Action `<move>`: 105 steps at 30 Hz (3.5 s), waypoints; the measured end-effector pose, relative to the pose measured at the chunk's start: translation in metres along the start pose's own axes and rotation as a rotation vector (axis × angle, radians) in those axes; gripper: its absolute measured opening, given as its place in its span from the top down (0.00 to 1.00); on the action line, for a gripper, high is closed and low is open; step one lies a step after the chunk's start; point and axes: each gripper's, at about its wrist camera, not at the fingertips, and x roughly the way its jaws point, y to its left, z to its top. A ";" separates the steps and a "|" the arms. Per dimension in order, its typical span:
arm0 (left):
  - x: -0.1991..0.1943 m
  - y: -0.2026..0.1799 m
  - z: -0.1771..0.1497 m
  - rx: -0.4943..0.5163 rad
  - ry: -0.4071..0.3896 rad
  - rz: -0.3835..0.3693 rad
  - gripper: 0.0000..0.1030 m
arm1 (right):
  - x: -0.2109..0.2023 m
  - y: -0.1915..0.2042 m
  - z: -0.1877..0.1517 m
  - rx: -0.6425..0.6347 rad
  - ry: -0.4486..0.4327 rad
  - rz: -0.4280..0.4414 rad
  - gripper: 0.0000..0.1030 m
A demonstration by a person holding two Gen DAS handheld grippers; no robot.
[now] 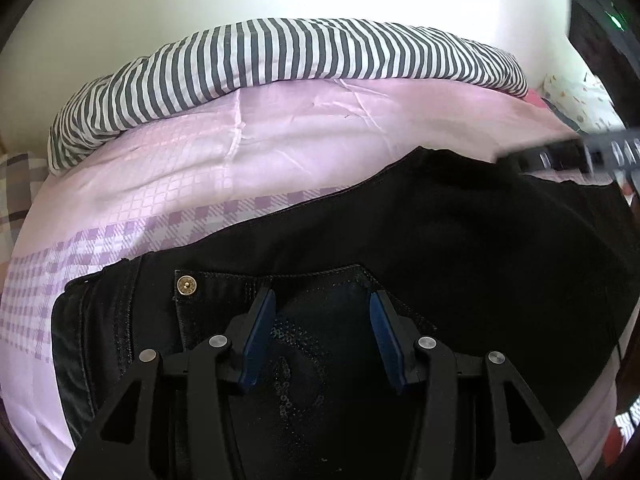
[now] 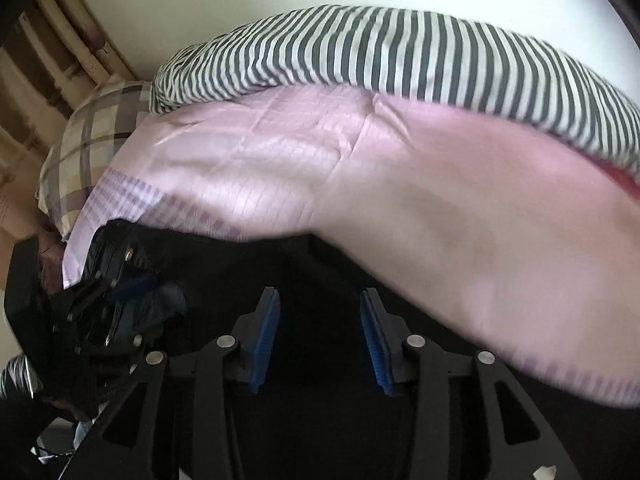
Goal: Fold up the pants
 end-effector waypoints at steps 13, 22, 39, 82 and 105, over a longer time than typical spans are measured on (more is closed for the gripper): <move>-0.025 -0.048 -0.011 0.089 0.002 -0.015 0.46 | -0.025 -0.053 -0.086 0.149 -0.069 -0.159 0.62; -0.008 -0.100 -0.025 0.215 0.022 -0.091 0.33 | -0.097 -0.155 -0.169 0.378 -0.090 -0.384 0.61; -0.030 -0.201 0.033 0.297 -0.068 -0.240 0.32 | -0.162 -0.218 -0.257 0.545 -0.133 -0.558 0.60; 0.010 -0.251 0.004 0.346 0.038 -0.238 0.20 | -0.207 -0.288 -0.371 0.986 -0.576 -0.195 0.86; -0.035 -0.133 0.041 0.072 0.015 -0.397 0.14 | -0.215 -0.170 -0.197 0.620 -0.539 -0.113 0.93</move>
